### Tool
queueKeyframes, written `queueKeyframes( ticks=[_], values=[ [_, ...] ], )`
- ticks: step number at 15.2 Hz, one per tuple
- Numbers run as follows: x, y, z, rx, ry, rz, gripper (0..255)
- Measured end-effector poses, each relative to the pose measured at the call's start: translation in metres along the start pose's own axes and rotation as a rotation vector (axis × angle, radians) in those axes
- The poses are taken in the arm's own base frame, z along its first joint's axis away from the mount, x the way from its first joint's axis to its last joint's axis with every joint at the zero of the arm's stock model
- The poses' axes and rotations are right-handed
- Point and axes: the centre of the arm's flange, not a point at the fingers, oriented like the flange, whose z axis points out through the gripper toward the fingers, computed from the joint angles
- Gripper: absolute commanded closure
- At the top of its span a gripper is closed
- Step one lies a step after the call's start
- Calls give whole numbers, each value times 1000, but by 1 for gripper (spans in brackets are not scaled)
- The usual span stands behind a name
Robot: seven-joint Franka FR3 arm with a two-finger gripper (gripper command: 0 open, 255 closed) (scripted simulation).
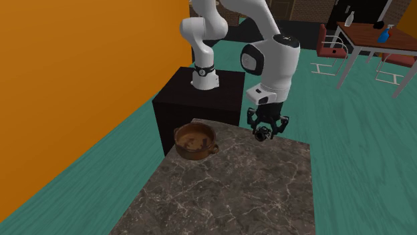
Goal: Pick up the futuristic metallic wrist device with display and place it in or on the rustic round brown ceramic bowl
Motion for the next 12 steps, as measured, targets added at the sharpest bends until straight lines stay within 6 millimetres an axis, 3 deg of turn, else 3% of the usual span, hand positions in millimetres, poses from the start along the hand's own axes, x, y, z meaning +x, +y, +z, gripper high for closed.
queueKeyframes(
  ticks=[12],
  values=[
    [23,154,1,0,0,1,255]
  ],
)
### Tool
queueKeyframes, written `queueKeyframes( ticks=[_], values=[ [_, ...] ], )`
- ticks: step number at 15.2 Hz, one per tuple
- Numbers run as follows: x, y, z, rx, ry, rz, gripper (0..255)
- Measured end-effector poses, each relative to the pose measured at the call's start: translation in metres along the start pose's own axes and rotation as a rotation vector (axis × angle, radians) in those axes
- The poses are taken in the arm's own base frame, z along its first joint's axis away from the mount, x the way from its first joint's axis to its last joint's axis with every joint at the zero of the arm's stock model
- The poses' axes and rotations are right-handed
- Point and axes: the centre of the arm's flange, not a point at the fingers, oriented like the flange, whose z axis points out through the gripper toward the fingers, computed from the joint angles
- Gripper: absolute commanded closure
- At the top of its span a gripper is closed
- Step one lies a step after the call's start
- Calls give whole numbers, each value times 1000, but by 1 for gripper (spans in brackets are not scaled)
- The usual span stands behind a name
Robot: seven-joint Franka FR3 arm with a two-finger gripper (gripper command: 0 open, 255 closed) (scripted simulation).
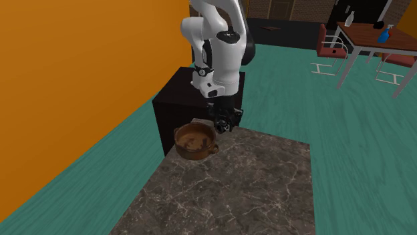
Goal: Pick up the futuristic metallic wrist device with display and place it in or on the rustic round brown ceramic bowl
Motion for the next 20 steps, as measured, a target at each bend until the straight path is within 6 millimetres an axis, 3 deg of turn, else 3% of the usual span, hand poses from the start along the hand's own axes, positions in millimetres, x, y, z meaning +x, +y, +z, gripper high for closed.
queueKeyframes(
  ticks=[9,20],
  values=[
    [12,117,1,0,0,1,255],
    [12,125,57,0,0,-2,255]
  ],
)
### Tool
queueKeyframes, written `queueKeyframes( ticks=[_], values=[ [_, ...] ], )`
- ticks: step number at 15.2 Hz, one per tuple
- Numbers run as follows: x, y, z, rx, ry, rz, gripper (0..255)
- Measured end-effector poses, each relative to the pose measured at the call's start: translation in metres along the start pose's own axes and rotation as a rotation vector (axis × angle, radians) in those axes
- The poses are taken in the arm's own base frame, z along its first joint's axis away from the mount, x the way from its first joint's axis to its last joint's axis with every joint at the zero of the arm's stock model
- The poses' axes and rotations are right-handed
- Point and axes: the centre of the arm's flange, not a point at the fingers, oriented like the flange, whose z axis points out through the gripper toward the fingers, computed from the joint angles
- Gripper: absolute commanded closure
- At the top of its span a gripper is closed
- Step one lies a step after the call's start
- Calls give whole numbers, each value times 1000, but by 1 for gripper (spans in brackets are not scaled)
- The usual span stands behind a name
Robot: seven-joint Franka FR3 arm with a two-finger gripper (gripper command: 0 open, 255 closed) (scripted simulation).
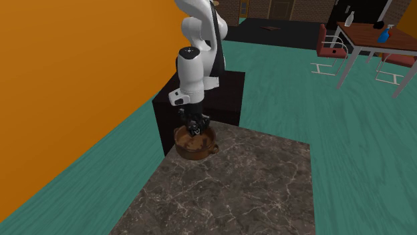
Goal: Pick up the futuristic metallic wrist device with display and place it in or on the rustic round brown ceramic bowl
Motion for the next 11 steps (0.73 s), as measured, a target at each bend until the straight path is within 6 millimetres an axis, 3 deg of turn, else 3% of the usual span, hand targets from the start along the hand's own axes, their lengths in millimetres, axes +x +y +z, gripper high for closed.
queueKeyframes(
  ticks=[7,8,11],
  values=[
    [0,0,8,0,0,0,255],
    [0,0,8,0,0,0,0],
    [0,0,8,0,1,0,0]
  ],
)
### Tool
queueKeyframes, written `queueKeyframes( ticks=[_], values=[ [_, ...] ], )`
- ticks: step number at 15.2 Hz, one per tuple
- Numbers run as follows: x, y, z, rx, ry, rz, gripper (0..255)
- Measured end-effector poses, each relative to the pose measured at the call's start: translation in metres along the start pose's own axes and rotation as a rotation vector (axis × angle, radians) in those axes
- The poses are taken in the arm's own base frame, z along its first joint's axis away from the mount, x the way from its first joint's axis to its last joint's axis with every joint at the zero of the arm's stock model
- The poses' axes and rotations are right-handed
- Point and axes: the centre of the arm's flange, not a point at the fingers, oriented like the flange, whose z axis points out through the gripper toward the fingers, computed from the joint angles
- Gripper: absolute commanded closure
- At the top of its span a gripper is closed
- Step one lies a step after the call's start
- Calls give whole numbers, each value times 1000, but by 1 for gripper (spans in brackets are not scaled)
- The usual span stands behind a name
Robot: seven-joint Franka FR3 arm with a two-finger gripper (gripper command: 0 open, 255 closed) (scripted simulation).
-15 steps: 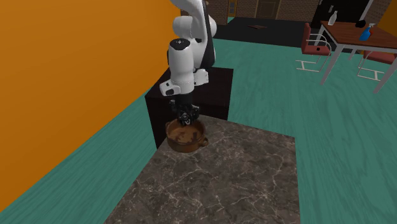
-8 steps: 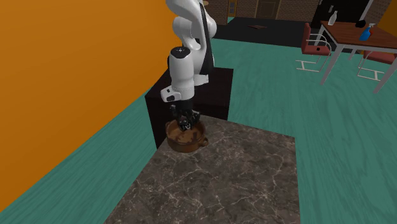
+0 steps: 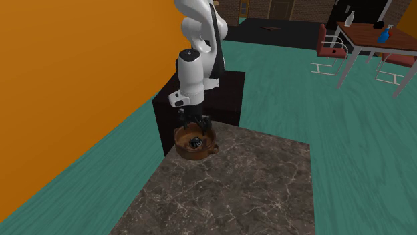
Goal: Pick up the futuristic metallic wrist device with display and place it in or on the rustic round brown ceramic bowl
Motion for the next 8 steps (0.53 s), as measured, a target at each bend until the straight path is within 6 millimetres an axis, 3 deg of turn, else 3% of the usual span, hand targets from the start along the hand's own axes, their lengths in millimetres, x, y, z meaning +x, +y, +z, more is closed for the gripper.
queueKeyframes(
  ticks=[3,8],
  values=[
    [0,0,0,0,0,0,0],
    [1,0,-44,0,1,0,0]
  ],
)
